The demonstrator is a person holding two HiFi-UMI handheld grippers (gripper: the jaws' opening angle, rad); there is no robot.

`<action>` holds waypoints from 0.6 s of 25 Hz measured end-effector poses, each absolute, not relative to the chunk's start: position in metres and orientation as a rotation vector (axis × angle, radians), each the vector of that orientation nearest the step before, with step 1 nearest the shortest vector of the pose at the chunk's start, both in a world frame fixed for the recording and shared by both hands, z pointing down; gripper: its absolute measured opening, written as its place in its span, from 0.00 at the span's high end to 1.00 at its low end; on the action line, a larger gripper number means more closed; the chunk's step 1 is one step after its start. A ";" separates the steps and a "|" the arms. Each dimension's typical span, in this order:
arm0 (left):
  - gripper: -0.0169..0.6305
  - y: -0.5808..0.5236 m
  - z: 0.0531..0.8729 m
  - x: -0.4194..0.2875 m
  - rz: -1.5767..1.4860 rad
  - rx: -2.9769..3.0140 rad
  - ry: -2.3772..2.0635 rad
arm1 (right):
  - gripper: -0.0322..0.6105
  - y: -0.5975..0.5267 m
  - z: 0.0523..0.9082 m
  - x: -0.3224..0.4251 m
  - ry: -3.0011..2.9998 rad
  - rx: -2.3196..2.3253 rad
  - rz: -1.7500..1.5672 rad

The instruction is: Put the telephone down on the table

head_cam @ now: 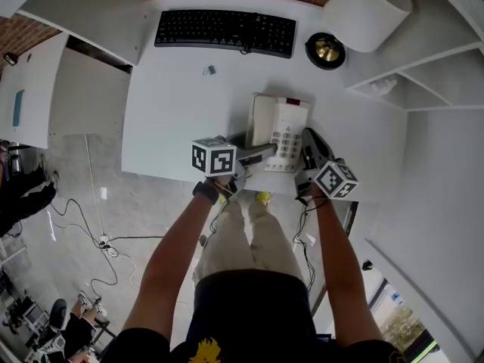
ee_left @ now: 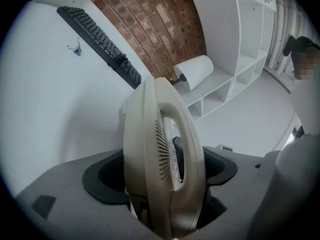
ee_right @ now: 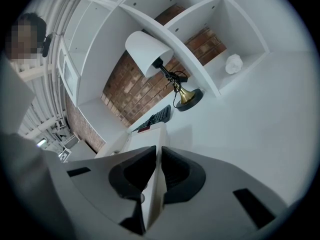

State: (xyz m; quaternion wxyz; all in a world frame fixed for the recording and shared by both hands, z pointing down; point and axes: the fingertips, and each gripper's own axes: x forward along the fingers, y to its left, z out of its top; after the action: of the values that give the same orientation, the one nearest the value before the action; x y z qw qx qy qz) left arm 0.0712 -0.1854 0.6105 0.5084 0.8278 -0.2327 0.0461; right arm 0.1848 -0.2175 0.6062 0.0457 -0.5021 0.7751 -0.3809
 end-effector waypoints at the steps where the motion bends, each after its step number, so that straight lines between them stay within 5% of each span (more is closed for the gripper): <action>1: 0.30 -0.187 0.611 0.071 0.122 1.998 -0.568 | 0.91 -0.218 0.606 0.185 2.363 -1.533 -1.163; 15: 0.28 -0.192 0.611 0.070 0.123 2.041 -0.685 | 0.91 -0.219 0.606 0.189 2.343 -1.544 -1.162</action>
State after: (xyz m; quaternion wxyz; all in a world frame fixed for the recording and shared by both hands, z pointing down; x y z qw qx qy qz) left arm 0.0699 -0.1919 0.6114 0.4729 0.8339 -0.2801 0.0502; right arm 0.1889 -0.2188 0.6058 0.0525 -0.5076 0.7704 -0.3822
